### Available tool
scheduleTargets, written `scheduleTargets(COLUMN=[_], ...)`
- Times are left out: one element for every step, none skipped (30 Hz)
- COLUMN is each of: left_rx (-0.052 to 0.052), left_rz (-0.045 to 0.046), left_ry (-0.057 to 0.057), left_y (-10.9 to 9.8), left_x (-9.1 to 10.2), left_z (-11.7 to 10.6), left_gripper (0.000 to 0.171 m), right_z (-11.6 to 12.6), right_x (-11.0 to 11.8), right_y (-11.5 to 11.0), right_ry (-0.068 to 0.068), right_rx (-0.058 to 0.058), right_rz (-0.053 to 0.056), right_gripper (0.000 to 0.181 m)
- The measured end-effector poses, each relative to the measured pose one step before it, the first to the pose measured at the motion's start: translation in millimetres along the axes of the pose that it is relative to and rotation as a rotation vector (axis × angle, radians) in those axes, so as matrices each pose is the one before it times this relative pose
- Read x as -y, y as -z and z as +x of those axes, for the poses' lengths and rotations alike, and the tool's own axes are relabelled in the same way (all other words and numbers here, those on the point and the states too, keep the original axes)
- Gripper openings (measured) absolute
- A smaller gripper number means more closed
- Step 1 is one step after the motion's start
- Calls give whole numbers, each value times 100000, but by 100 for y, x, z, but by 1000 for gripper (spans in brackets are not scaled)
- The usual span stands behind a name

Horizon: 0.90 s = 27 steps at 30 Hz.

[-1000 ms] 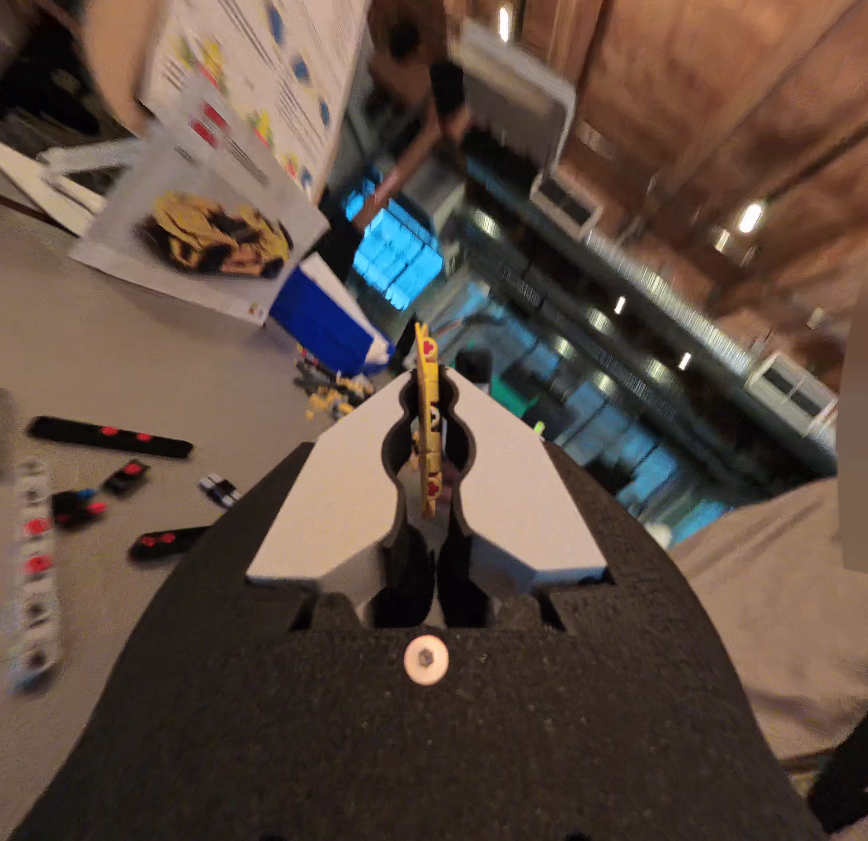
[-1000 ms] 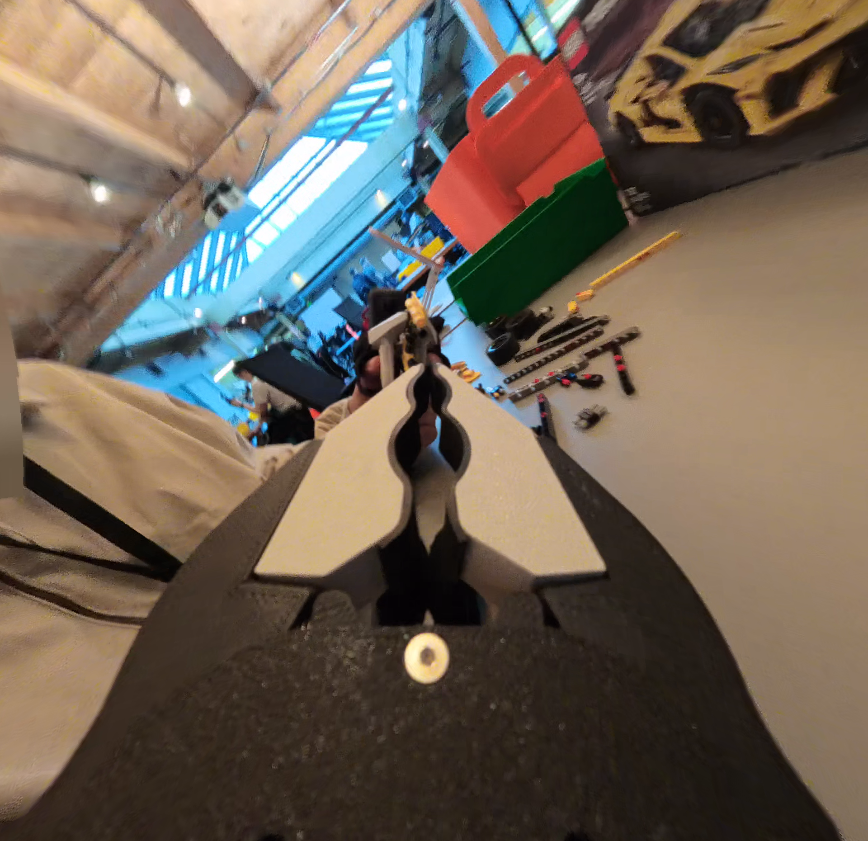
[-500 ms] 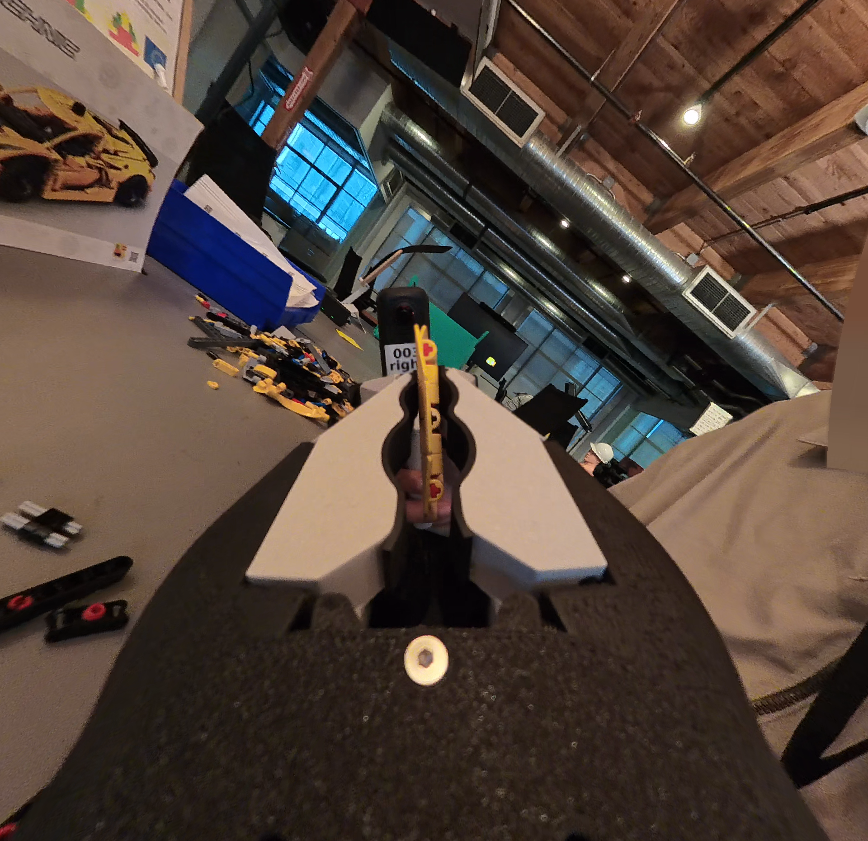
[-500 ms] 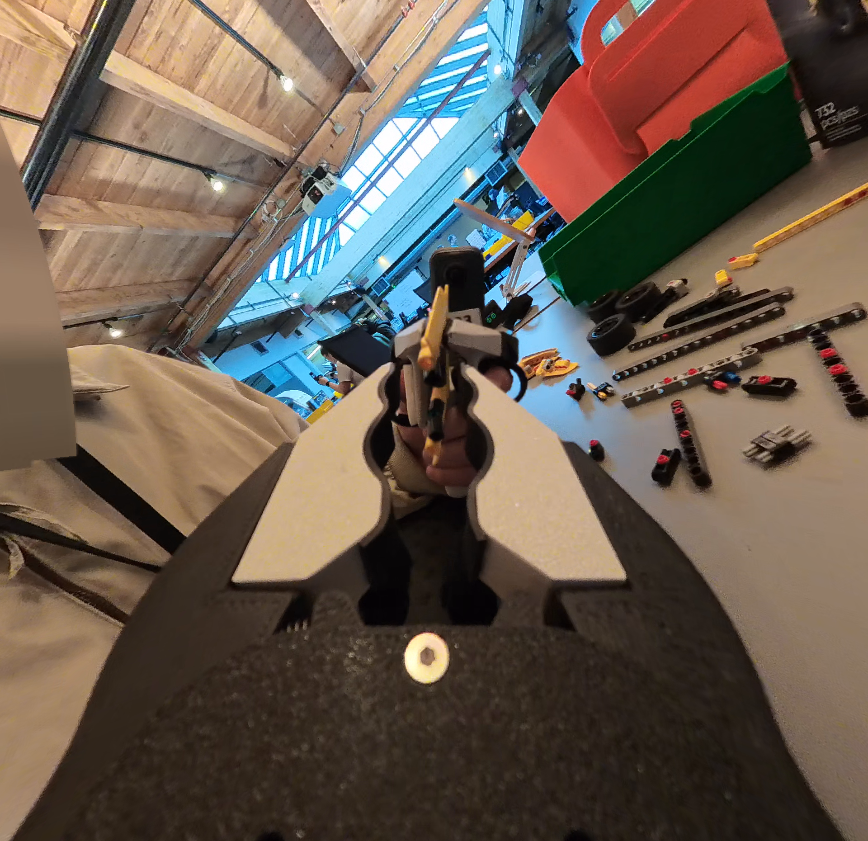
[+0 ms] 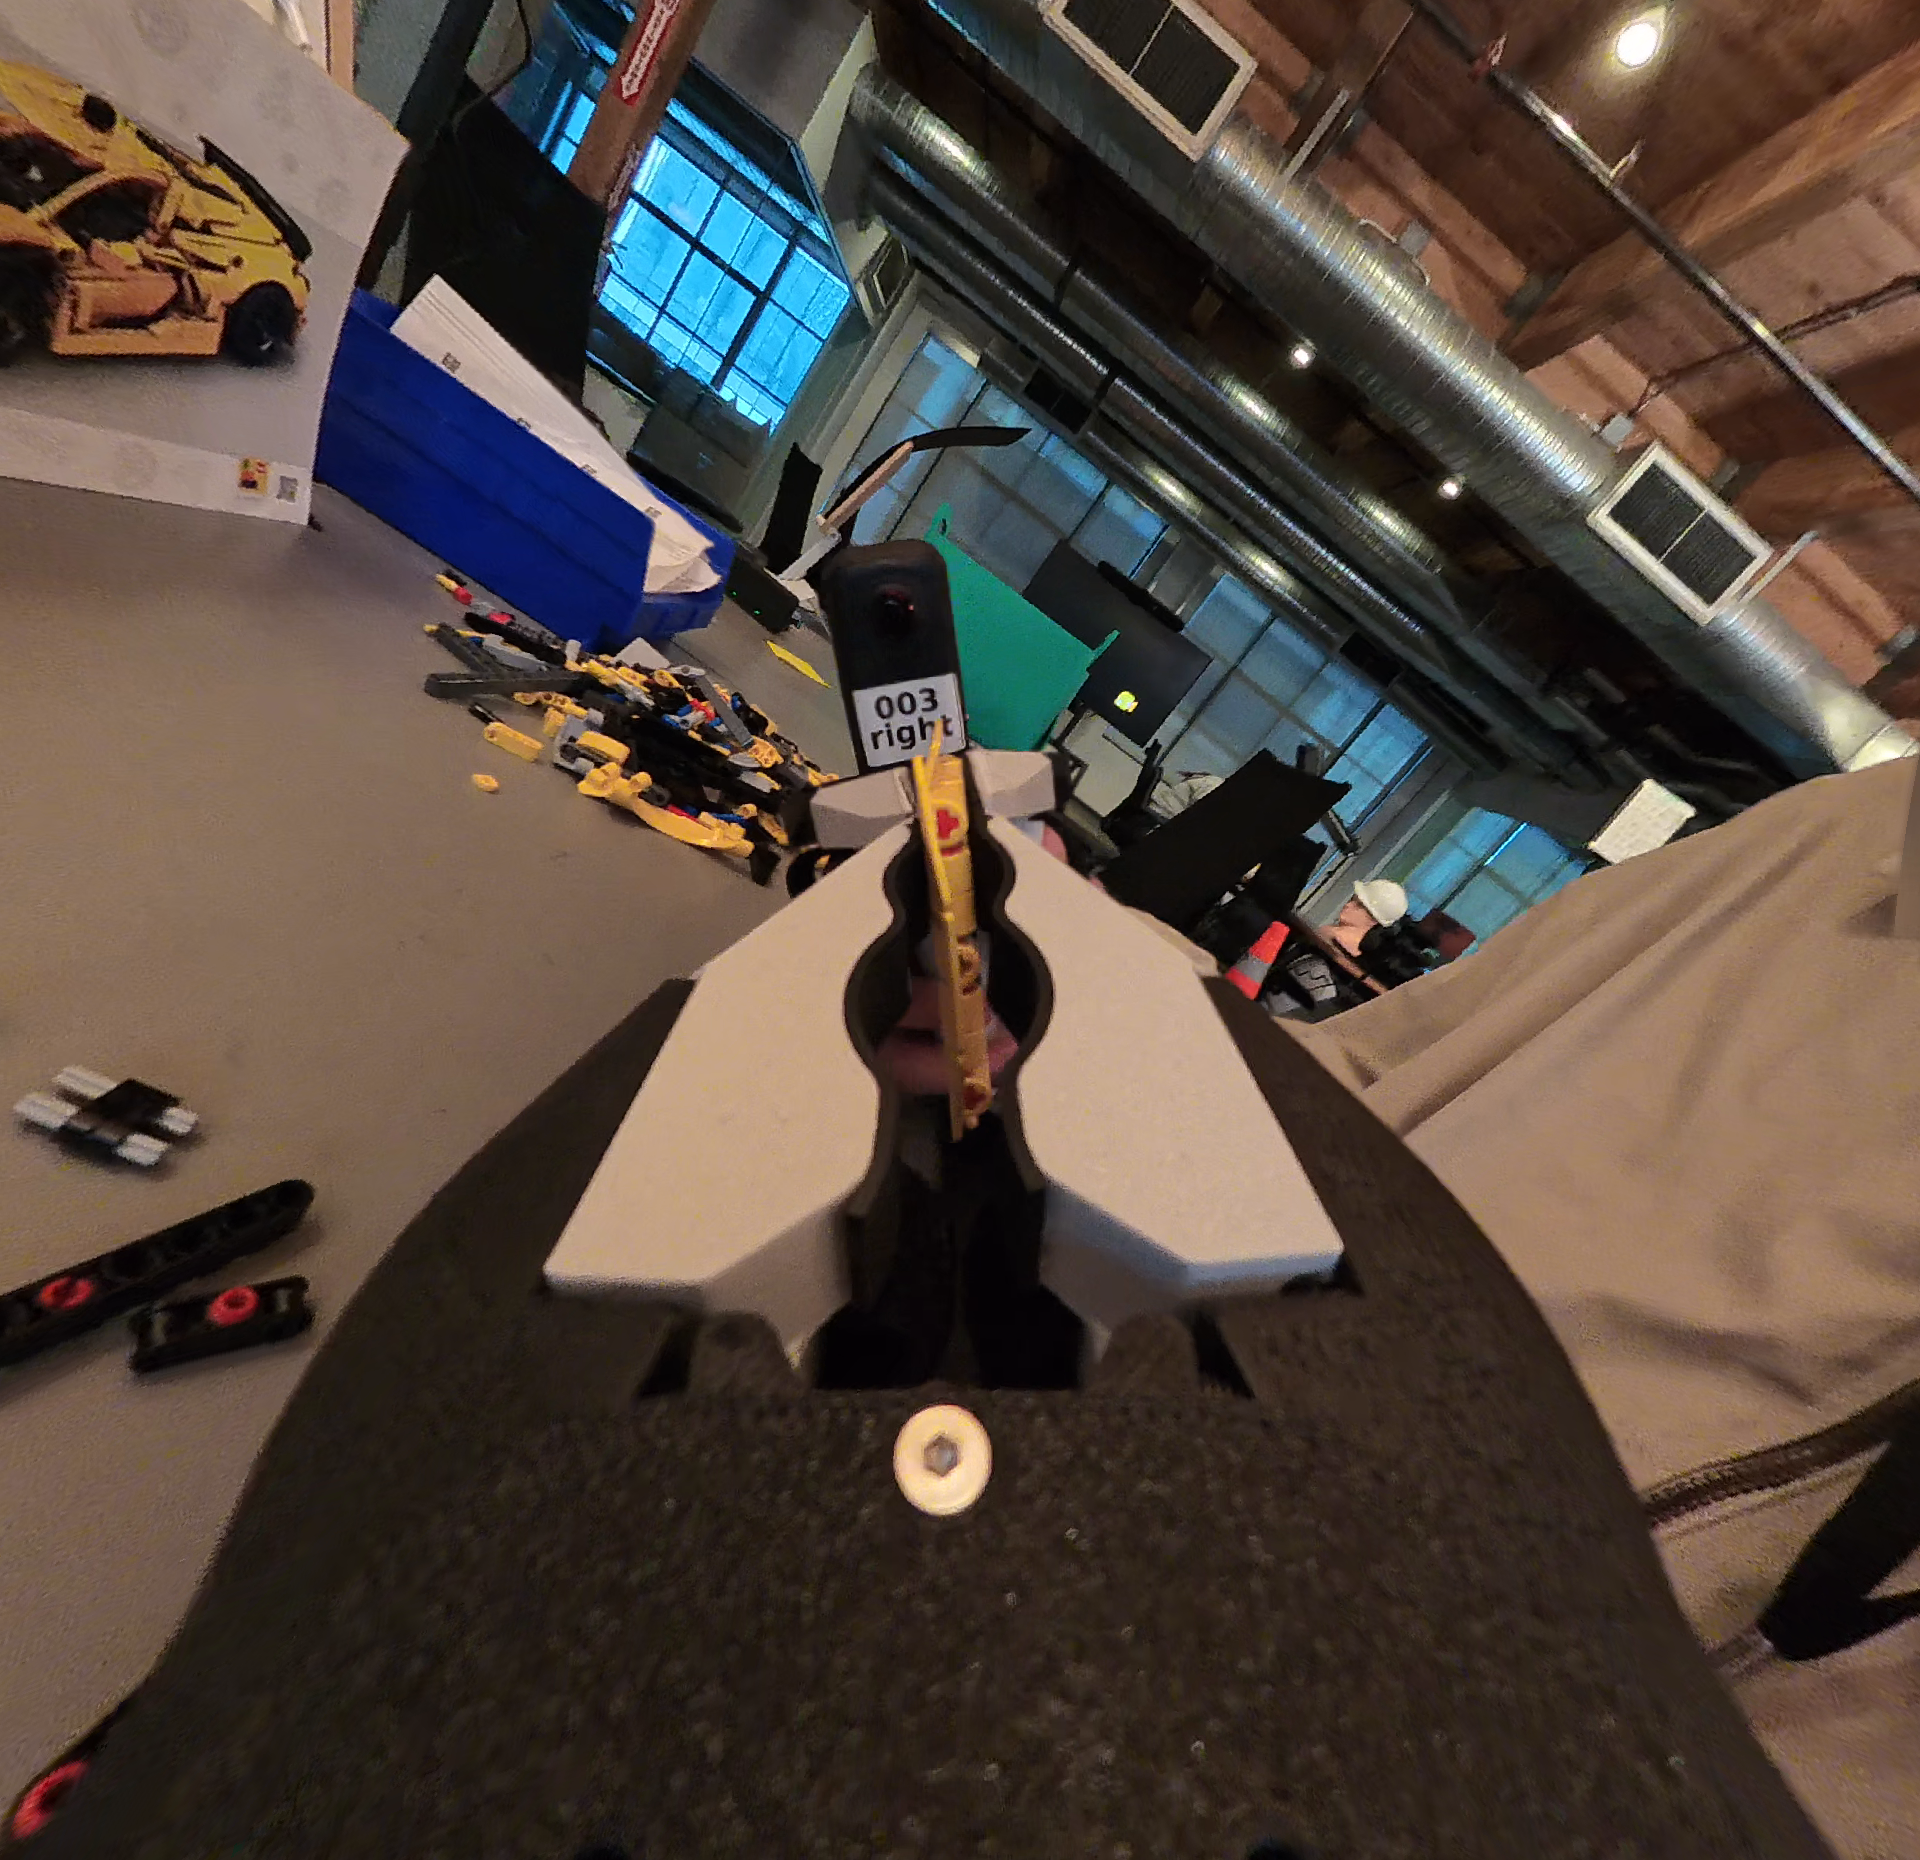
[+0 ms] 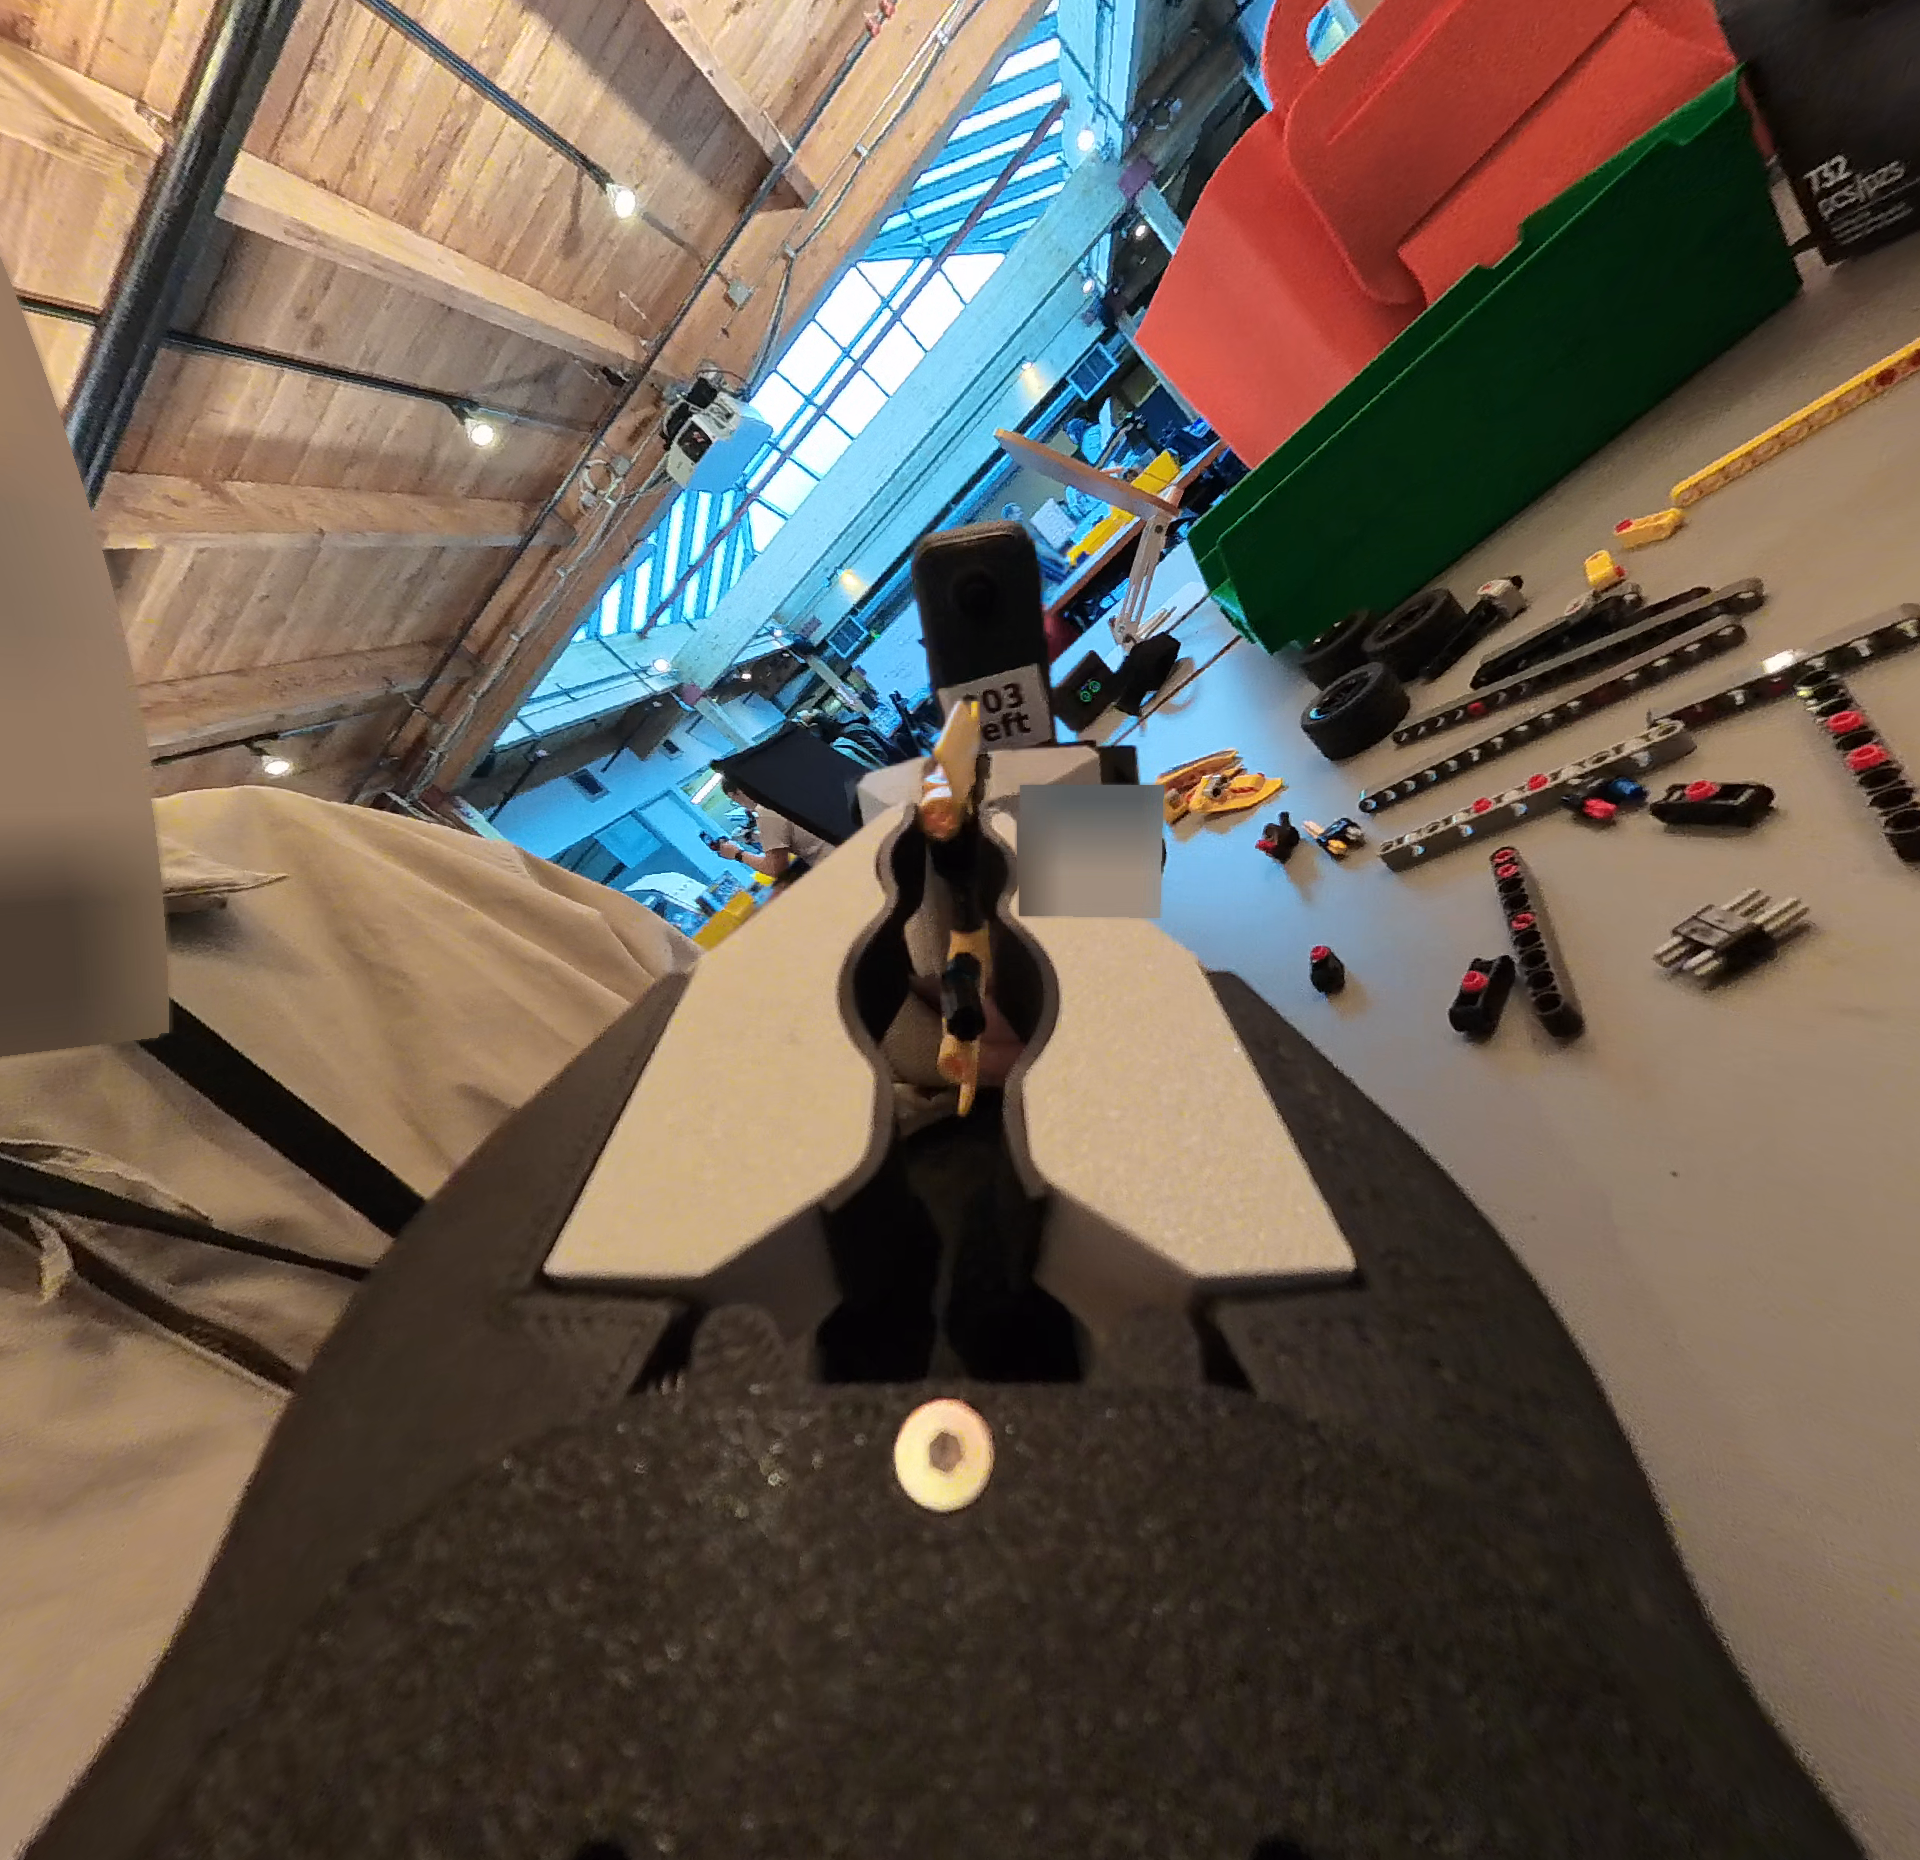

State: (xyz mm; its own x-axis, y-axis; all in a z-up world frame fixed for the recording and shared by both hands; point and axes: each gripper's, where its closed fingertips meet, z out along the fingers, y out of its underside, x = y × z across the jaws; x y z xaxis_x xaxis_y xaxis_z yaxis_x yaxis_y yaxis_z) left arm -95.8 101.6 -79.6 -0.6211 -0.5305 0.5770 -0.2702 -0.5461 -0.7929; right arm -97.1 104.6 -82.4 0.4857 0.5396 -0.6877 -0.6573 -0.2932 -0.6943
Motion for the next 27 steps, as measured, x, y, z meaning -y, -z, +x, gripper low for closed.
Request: scheduleTargets(left_rx=[291,-238,-280,-344,133,975,809,320,-245,-292,-122,-453,-44,-343,-222,326,-456,-492,-205,-478,-98,104,-291,49,420,358,104], left_rz=[-1033,-1429,-1266,-853,-443,-176,-95,163,244,79,300,54,-294,-68,-258,-139,225,289,401,602,716,873,1209,587,-496,-99,440], left_ry=[-469,828,1143,674,141,-621,-823,-402,302,902,981,388,-104,126,36,329,1190,818,341,1147,1438,675,300,-125,-738,-1238,-1044], left_y=[7,33,36,52,59,54,63,64,51,48,68,71,25,2,-24,-37,-15,-37,-55,-31,17,70,73,43,-38,-47,-2], left_x=[-116,-141,-89,-2,14,-8,-20,12,15,-21,30,4,-83,-39,-34,-48,-22,-17,-19,14,86,143,192,79,-91,-20,64], left_z=[-31,-27,-50,-47,-51,-90,-12,29,47,-10,-60,48,38,61,19,-114,-64,-17,-6,-20,-120,-95,35,14,15,74,77], left_gripper=[7,7,6,6,6,6,5,5,5,5,5,5,5,5,5,5,5,5,6,6,6,6,6,6,7,7,7], right_z=[66,14,99,31,-19,143,48,-7,-37,-61,148,-97,9,-75,-93,169,46,-25,45,-42,149,184,-59,-26,22,-79,-110], right_x=[-169,-242,-154,-128,-31,-69,-106,-46,-62,-82,5,-29,-128,-27,-14,-23,7,53,48,73,90,116,123,84,0,28,133], right_y=[67,63,83,6,-9,-11,1,-20,-22,21,-27,-46,37,31,31,70,10,5,35,27,-49,-51,-14,8,-30,-69,-54], right_ry=[1758,2720,2809,281,-1911,-1647,-328,1163,456,-25,-538,-470,1604,436,-1193,-707,-204,-125,-809,-1007,524,1691,781,-264,-710,-1520,-1647], right_rx=[-1342,-1435,-1790,-55,1097,3,70,-727,-139,395,-590,997,-812,105,1295,-433,-71,485,695,1221,-1249,-1860,-36,191,434,1175,1050], right_rz=[-1282,-3103,-2798,-1830,-408,-176,-1010,-862,-774,-454,345,-432,-1408,-481,488,208,-81,311,725,884,1029,1349,993,613,321,634,1258], right_gripper=[8,8,7,7,7,7,7,7,7,7,7,7,7,7,7,7,7,7,7,7,8,8,8,8,8,8,8])
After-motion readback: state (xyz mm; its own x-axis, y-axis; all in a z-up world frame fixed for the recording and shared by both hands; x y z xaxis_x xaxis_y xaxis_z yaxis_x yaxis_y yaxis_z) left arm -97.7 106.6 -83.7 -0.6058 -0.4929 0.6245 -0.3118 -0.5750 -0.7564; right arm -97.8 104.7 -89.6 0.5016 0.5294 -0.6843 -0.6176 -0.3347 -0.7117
